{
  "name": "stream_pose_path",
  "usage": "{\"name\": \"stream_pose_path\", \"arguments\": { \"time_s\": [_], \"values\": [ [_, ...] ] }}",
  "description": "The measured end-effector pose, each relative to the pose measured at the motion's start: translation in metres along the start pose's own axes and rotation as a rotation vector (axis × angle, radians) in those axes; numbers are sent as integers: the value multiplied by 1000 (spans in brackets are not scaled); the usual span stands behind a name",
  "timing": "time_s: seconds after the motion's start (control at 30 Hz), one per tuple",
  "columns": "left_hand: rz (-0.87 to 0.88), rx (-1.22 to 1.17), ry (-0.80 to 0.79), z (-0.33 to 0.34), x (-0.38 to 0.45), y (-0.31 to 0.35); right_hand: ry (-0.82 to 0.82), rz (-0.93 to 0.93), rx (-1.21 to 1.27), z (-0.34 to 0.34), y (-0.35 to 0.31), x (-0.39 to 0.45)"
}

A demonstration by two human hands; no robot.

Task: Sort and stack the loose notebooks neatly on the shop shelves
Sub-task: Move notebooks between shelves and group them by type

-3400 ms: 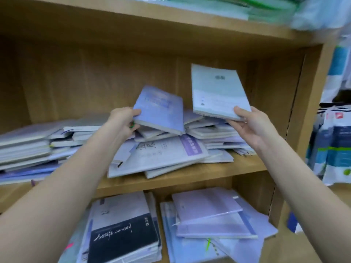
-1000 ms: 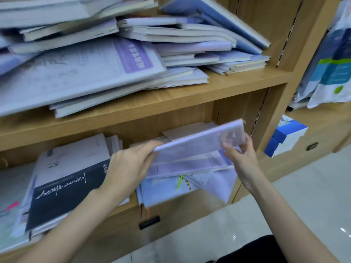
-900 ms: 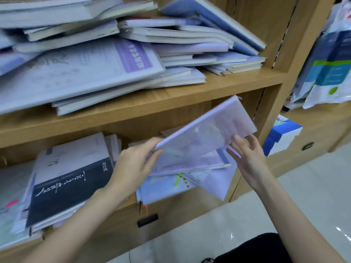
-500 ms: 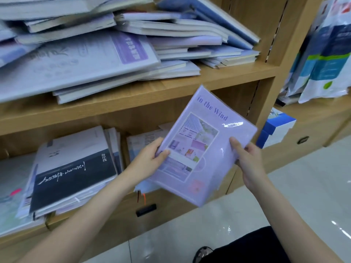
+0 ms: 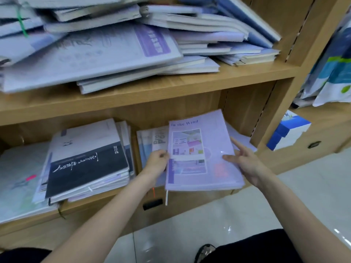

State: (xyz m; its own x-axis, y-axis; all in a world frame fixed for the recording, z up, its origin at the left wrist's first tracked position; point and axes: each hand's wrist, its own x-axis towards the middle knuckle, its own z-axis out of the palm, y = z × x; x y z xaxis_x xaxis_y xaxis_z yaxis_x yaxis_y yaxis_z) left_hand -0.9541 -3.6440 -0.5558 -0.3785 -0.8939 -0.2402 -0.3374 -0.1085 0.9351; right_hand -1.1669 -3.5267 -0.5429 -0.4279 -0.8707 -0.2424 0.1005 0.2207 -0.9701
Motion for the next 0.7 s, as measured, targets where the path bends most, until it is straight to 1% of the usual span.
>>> {"name": "stream_pose_path", "arguments": {
  "time_s": [0.07,0.1,0.13,0.2,0.27,0.33,0.4,0.5,0.57,0.63,0.67,0.7],
  "values": [
    [248,471,97,-5,9,-6,82,-31,37,-10,-9,6],
    [346,658,76,-8,14,-8,121,-64,40,-14,-16,8],
    [403,808,10,-9,20,-10,154,-101,40,-17,-23,9],
    [419,1087,-152,-9,32,-14,227,-151,28,-25,-37,13],
    [397,1299,-223,-5,44,-16,315,-171,32,-39,-47,23],
    [461,1399,-196,0,55,-17,372,-188,47,-53,-50,32],
    [517,1452,-171,3,62,-19,401,-164,63,-62,-49,38],
    [557,1513,-257,-3,62,-16,360,-96,83,-68,-46,41],
    [616,1493,-283,-16,60,-14,321,-49,106,-68,-44,42],
    [766,1415,-297,-41,57,-12,269,-12,130,-68,-42,44],
    [904,1373,-279,-56,56,-11,226,-8,142,-69,-41,45],
    [979,1364,-285,-72,56,-8,174,-10,153,-69,-40,46]
  ]
}}
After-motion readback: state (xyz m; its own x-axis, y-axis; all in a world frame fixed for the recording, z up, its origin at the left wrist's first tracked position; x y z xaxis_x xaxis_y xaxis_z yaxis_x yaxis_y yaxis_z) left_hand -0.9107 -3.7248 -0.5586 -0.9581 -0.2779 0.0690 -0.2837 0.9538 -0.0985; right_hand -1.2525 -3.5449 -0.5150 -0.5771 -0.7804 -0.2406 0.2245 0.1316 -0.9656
